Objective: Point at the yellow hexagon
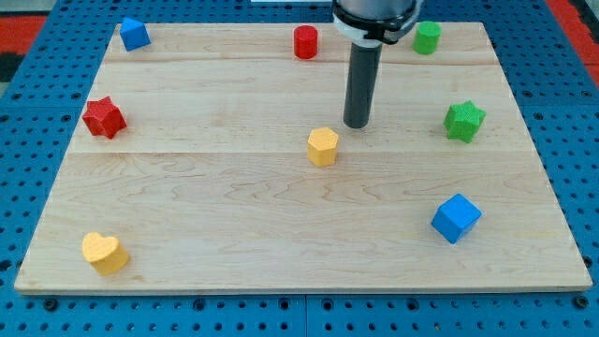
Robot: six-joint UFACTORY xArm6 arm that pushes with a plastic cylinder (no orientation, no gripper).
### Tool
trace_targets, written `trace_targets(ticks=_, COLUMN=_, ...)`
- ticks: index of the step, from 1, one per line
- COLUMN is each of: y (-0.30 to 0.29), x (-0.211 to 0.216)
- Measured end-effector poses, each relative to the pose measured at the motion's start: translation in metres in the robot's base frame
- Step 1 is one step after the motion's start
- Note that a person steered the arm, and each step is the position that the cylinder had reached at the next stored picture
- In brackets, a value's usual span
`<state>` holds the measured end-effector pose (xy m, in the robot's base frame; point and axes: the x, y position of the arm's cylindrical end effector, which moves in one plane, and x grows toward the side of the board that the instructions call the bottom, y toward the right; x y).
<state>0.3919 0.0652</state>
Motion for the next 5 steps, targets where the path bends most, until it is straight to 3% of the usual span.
trace_targets(ticks=2, y=-0.003, x=0.038)
trace_targets(ticks=4, y=-0.005, x=0.039)
trace_targets(ticks=5, y=-0.019, x=0.02)
